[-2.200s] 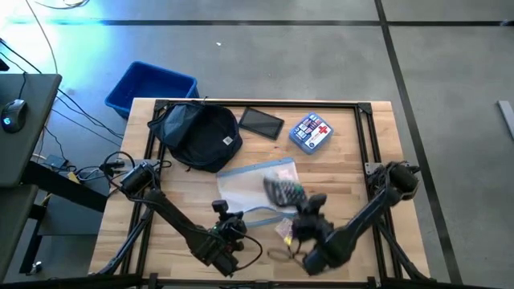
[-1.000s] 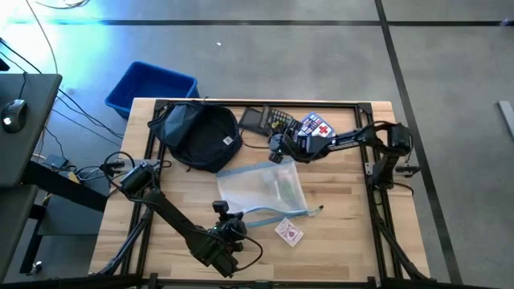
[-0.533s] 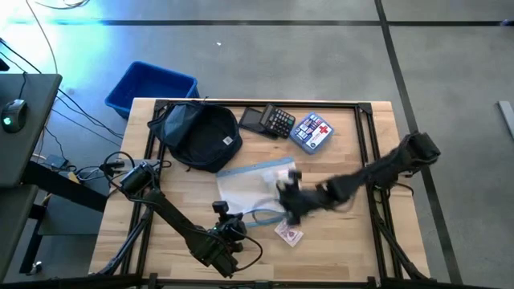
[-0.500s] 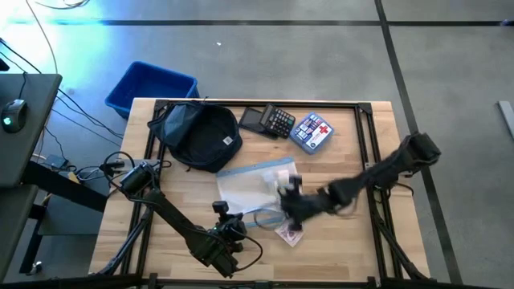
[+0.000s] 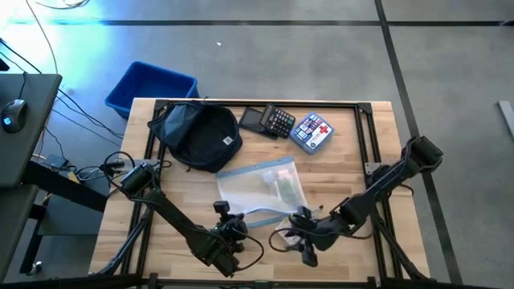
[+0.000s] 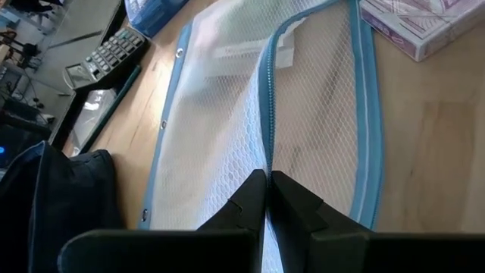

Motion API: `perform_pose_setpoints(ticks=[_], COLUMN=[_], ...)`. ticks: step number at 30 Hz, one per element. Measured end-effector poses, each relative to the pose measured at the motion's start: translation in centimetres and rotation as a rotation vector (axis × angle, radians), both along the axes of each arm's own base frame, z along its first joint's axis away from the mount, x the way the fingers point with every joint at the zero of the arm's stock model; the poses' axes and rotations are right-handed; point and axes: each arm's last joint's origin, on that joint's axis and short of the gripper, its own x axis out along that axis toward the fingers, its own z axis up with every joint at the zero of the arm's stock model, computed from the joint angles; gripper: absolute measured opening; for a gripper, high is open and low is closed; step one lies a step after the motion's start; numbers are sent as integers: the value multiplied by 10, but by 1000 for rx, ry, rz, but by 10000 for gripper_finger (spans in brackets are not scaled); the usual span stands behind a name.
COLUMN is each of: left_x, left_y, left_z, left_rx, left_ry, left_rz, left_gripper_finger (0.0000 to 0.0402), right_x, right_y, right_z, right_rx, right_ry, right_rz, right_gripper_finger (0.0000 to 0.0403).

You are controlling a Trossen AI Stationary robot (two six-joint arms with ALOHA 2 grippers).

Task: Unpack backpack
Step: Remove the red game card from the zip big

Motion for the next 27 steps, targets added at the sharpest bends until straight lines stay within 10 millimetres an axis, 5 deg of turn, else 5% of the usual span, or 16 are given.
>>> perform_pose_setpoints(ticks=[11, 16, 27], left_x=[0, 0, 0], left_y=[0, 0, 1], left_z=[0, 0, 0], left_rx=[-4, -6, -5], left_ry=[4, 6, 8], left_rz=[1, 0, 2], left_gripper_finger=[0, 0, 0], right_x=[5, 19, 38], right_y=[8, 16, 46], right_z=[-41, -63, -75], right_rx=[-30, -78, -382], right_ry=[159, 263, 502], right_rz=[6, -95, -171], right_gripper_finger=[392, 386, 378])
